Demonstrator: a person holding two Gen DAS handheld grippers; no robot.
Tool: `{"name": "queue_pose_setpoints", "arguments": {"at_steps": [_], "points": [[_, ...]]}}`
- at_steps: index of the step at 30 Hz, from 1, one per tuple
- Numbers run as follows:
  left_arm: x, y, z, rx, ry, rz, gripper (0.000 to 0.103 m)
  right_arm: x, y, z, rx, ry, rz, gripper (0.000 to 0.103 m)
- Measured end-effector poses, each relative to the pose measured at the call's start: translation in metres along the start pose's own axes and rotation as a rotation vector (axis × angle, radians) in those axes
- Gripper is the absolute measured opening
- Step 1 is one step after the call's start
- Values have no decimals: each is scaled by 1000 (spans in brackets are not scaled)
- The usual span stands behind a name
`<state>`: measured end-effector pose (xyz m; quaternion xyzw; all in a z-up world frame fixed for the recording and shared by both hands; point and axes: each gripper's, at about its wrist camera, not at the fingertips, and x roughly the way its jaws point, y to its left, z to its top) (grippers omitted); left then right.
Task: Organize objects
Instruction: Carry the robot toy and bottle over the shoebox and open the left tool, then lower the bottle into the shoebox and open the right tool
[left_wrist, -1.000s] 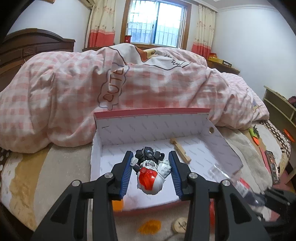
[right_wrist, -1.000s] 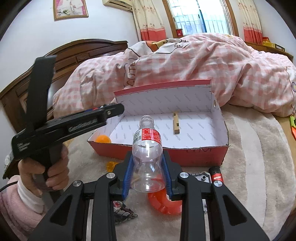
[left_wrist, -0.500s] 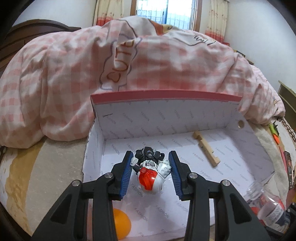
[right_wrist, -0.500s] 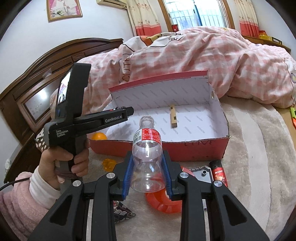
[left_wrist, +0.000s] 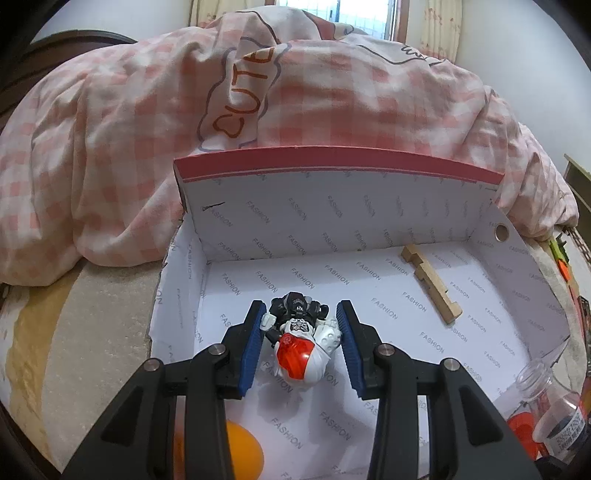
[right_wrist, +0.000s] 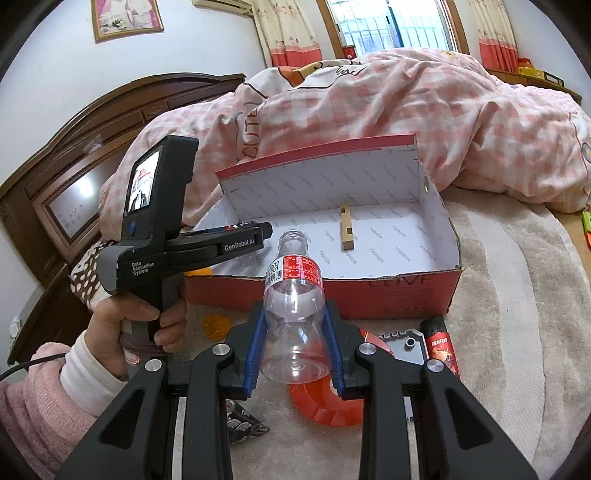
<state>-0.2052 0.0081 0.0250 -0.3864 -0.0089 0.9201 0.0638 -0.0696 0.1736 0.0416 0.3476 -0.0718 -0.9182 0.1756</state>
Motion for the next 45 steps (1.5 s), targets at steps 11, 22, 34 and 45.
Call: {"name": "queue_pose_setpoints", "arguments": {"at_steps": [11, 22, 34, 45], "points": [[14, -2, -2, -14, 46, -11, 39, 7, -3, 30, -35, -47, -20, 31], [15, -8, -5, 3, 35, -14, 51, 34, -19, 53, -2, -29, -35, 31], [16, -10, -6, 6, 31, -37, 60, 67, -34, 62, 45, 22, -72, 31], [16, -9, -5, 2, 28, -54, 63, 104, -41, 72, 51, 89, -123, 31]]}}
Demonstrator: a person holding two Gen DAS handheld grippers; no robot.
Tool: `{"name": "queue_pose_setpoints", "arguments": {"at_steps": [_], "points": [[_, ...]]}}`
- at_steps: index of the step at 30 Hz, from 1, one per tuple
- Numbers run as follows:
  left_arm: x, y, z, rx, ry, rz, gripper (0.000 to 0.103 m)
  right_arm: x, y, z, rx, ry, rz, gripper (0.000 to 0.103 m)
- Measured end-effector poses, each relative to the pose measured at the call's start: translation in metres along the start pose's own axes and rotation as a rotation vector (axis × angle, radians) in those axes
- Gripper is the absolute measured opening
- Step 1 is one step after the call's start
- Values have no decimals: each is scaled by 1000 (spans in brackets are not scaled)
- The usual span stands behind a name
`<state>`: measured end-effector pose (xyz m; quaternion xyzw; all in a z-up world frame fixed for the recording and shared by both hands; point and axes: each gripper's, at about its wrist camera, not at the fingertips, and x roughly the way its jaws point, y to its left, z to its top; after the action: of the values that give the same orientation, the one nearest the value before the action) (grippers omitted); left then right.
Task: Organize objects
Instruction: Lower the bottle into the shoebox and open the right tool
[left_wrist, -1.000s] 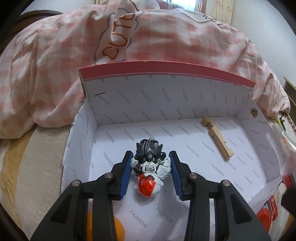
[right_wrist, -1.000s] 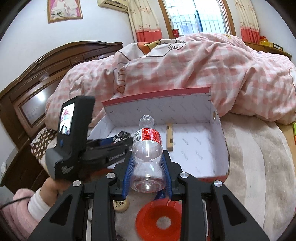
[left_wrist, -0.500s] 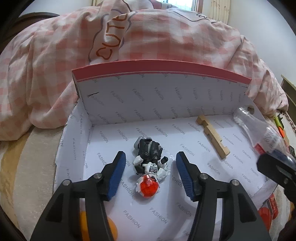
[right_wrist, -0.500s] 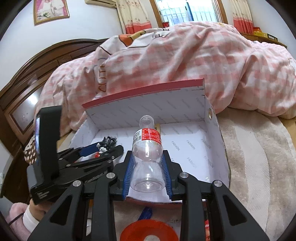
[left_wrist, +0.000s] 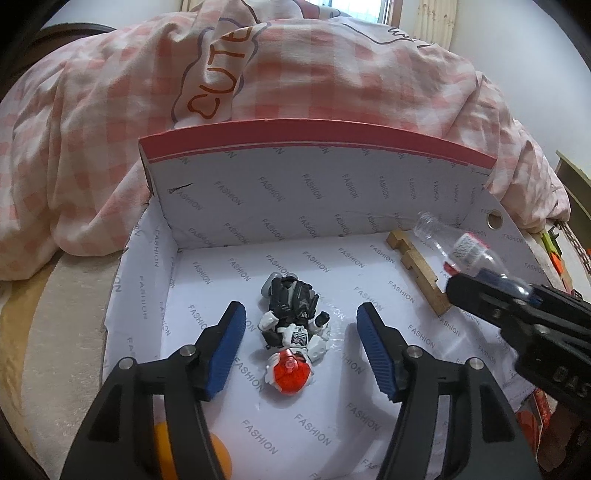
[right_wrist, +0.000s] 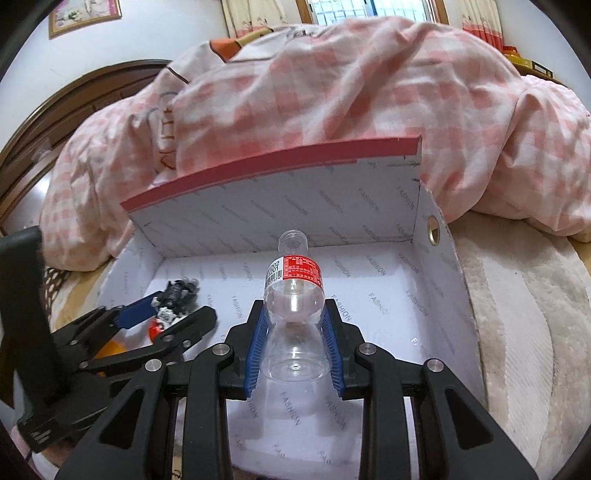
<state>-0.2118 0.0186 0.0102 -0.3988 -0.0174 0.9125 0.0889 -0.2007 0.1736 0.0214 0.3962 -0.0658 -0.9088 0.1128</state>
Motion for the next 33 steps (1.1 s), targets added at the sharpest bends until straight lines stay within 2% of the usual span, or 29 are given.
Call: {"name": "queue_pose_setpoints", "arguments": {"at_steps": [12, 19, 28, 33], "points": [[-5, 9, -3, 1, 0, 0, 64, 6, -3, -3, 17, 9, -9, 32], [-7, 16, -3, 0, -1, 0, 64, 0, -1, -2, 1, -31, -23, 54], [-17, 22, -2, -12, -22, -12, 64, -29, -2, -4, 21, -99, -7, 60], [-29, 18, 0, 27, -45, -1, 64, -50, -3, -8, 29, -126, -9, 61]]}}
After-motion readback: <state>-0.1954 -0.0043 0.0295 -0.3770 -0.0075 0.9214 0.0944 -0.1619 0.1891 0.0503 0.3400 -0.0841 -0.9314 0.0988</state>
